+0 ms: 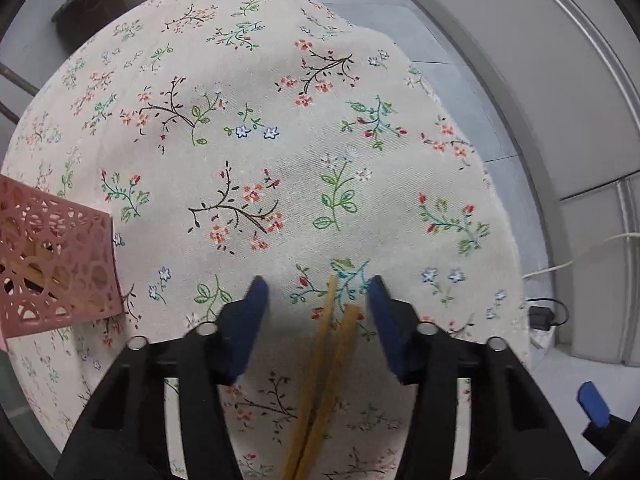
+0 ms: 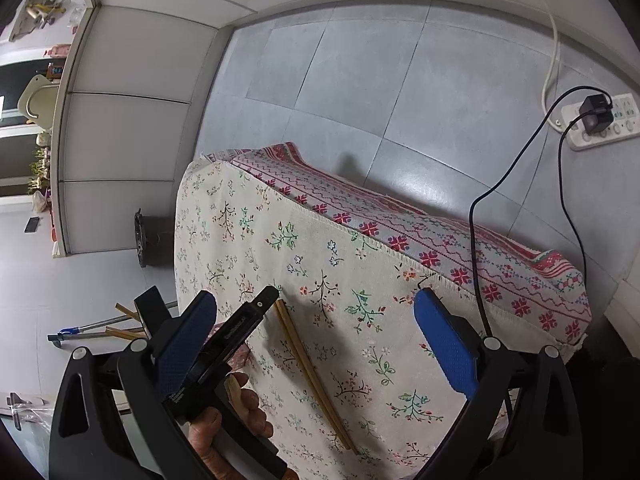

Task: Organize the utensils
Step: 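Grasp a chopstick with the left tool while the right tool grasps the last one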

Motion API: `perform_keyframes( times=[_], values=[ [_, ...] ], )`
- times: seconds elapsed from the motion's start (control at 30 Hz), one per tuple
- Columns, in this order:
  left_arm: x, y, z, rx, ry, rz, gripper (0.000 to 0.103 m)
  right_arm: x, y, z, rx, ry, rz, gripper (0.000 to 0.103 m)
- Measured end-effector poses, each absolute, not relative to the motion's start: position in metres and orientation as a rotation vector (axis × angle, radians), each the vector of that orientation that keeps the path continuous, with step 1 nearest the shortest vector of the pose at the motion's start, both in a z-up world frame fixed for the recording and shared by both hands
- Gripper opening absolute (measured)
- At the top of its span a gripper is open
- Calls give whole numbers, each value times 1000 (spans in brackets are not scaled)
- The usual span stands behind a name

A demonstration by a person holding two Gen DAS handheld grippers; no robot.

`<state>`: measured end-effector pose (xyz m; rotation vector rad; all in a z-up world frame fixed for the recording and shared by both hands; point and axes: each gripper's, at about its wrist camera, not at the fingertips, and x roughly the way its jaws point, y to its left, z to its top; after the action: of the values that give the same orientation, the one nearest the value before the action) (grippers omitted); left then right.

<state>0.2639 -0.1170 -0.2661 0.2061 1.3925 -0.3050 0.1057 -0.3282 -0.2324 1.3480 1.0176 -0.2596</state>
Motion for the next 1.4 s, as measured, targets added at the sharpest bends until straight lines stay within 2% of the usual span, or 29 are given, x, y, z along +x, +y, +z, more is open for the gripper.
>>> perform_keyframes(
  times=[0.07, 0.13, 0.3, 0.57, 0.63, 0.83, 1.0, 1.2, 1.4],
  values=[
    [264, -118, -267, 212, 1379, -297, 40, 106, -327, -233, 1345, 1023, -255, 96],
    [265, -118, -267, 209, 1370, -297, 33, 107, -326, -231, 1334, 1025, -254, 96],
    [260, -124, -272, 234, 1353, -291, 29, 111, -324, -232, 1315, 1036, -248, 96],
    [241, -135, -279, 326, 1318, -323, 17, 114, -324, -235, 1285, 1056, -265, 96],
    [236, -134, -279, 323, 1320, -341, 5, 115, -323, -237, 1277, 1063, -271, 96],
    [223, -116, -277, 285, 1310, -365, 4, 124, -315, -241, 1202, 1097, -284, 96],
    [194, -94, -267, 303, 1271, -362, 4, 147, -287, -242, 1030, 1157, -251, 96],
    [158, -63, -227, 300, 1185, -356, 4, 187, -226, -248, 762, 1248, -161, 96],
    [135, -24, -184, 264, 1098, -339, 4, 211, -185, -254, 606, 1274, -129, 96]
  ],
)
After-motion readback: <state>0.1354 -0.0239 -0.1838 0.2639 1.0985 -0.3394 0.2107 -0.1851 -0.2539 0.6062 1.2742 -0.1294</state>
